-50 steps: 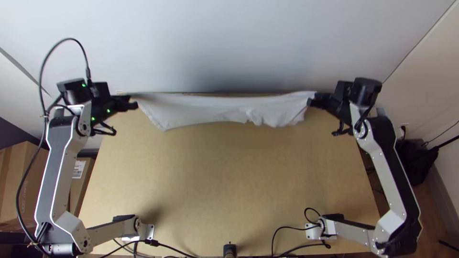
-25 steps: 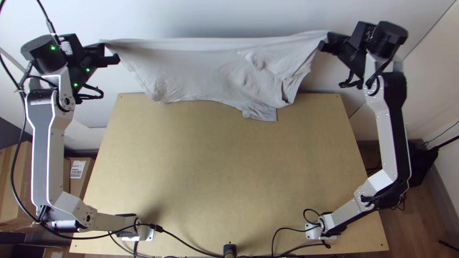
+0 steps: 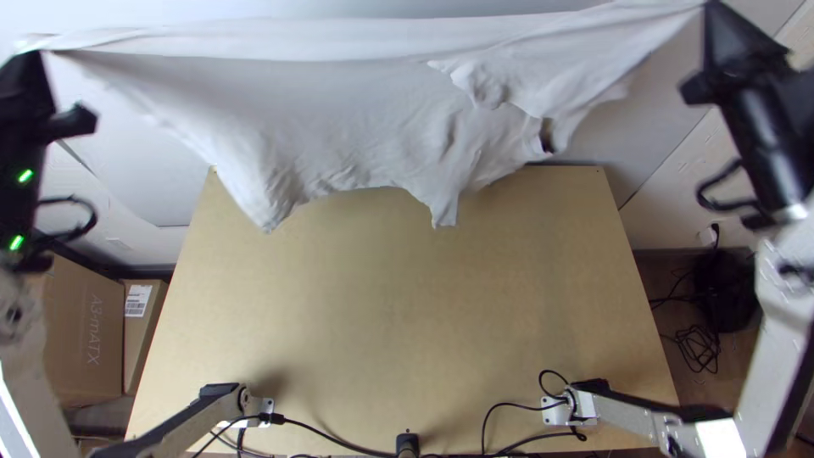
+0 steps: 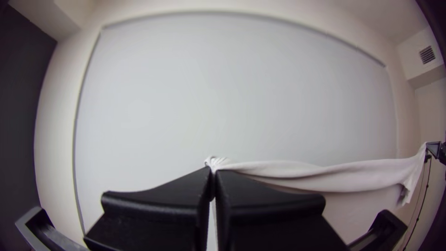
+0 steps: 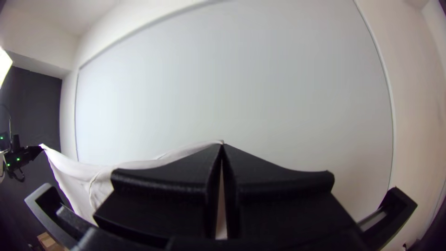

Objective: Fold the t-shirt

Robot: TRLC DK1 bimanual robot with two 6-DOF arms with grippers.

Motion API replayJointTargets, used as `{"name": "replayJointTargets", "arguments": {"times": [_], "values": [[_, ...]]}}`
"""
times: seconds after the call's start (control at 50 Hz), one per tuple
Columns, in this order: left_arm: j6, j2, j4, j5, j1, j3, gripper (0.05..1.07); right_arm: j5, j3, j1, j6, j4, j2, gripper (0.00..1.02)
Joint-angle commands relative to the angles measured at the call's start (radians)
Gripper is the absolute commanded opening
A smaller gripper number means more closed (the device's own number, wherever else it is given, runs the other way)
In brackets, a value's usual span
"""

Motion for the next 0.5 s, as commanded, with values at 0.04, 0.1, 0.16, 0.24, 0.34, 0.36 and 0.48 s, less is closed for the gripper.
{"name": "replayJointTargets", "arguments": {"times": [0.04, 0.1, 0.16, 0.24, 0.34, 0.36, 0.48], "values": [[-0.036, -0.199, 0.031, -0.032, 0.01, -0.074, 0.08, 0.028, -0.076, 0.017, 0.029, 0.016, -0.205, 0.02], [-0.043, -0.26, 0.03, -0.03, 0.01, -0.093, 0.08, 0.028, -0.101, 0.024, 0.034, -0.002, -0.26, 0.02], [-0.048, -0.308, 0.028, -0.03, 0.01, -0.107, 0.08, 0.026, -0.112, 0.024, 0.048, -0.027, -0.303, 0.02], [-0.048, -0.351, 0.022, -0.03, 0.011, -0.125, 0.08, 0.025, -0.116, 0.024, 0.058, -0.067, -0.337, 0.02], [-0.048, -0.372, 0.007, -0.028, 0.008, -0.143, 0.08, 0.022, -0.15, 0.023, 0.06, -0.073, -0.357, 0.02], [-0.048, -0.374, 0.002, -0.028, 0.005, -0.149, 0.08, 0.022, -0.159, 0.023, 0.058, -0.073, -0.358, 0.02], [-0.051, -0.401, -0.003, -0.019, -0.004, -0.275, 0.08, 0.019, -0.268, 0.024, 0.058, -0.05, -0.363, 0.02]]}}
